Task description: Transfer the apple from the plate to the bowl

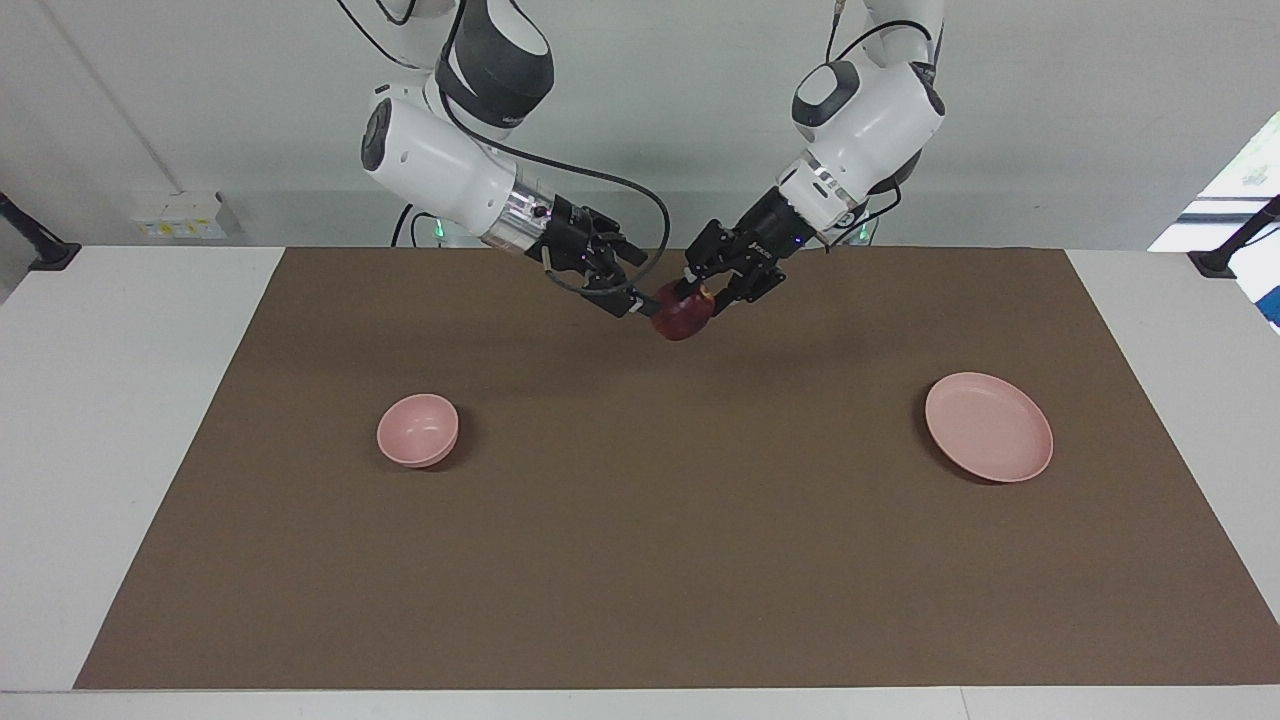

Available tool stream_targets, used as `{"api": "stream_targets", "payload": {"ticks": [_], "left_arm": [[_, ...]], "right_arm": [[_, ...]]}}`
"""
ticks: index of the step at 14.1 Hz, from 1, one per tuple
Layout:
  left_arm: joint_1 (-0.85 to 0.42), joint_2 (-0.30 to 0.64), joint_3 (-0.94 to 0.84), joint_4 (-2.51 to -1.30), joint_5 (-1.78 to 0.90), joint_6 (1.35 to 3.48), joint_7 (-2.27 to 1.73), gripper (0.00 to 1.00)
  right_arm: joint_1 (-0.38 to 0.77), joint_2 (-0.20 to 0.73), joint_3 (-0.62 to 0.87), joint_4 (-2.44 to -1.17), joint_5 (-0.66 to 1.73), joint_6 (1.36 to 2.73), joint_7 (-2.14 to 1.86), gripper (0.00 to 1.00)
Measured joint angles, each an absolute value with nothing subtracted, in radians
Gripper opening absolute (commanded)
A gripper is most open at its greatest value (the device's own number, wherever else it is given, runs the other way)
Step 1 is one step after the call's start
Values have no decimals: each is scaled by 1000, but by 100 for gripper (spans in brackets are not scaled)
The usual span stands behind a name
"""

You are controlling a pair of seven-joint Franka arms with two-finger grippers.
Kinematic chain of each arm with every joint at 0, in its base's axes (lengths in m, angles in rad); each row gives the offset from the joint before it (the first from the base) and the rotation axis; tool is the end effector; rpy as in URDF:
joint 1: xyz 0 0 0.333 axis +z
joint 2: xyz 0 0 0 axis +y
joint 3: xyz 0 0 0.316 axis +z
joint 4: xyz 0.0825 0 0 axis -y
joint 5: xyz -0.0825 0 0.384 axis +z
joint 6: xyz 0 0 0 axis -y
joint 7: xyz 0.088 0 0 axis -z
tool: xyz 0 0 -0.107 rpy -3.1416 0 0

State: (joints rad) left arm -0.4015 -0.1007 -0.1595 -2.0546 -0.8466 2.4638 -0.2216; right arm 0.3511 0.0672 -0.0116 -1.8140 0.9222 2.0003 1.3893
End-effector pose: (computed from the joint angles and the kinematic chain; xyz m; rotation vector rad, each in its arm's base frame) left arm 0.4787 -0.3028 0.5371 2.3250 0.2302 0.2314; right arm 0.5513 0.2461 0.5311 -1.8312 1.5514 0.7415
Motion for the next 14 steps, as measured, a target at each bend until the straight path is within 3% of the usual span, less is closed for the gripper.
{"api": "stream_targets", "payload": {"ticks": [4,10,11,13,14], "left_arm": [[-402,-101,-169,-2037,-849,2478,-236,0],[-402,-101,-208,-2023,-886,2479,-244,0],[-402,-101,-211,-2023,-886,2480,-249,0],[-402,-99,-210,-2023,-887,2482,-252,0],[-401,-99,-208,-2022,-887,2484,-252,0]], "right_arm": [[353,65,-12,-1835,923,2012,1389,100],[416,65,-11,-1850,923,2132,1389,100],[418,65,-12,-1852,923,2132,1389,89],[418,64,-12,-1854,923,2128,1389,54],[418,64,-12,-1854,923,2125,1389,32]]}}
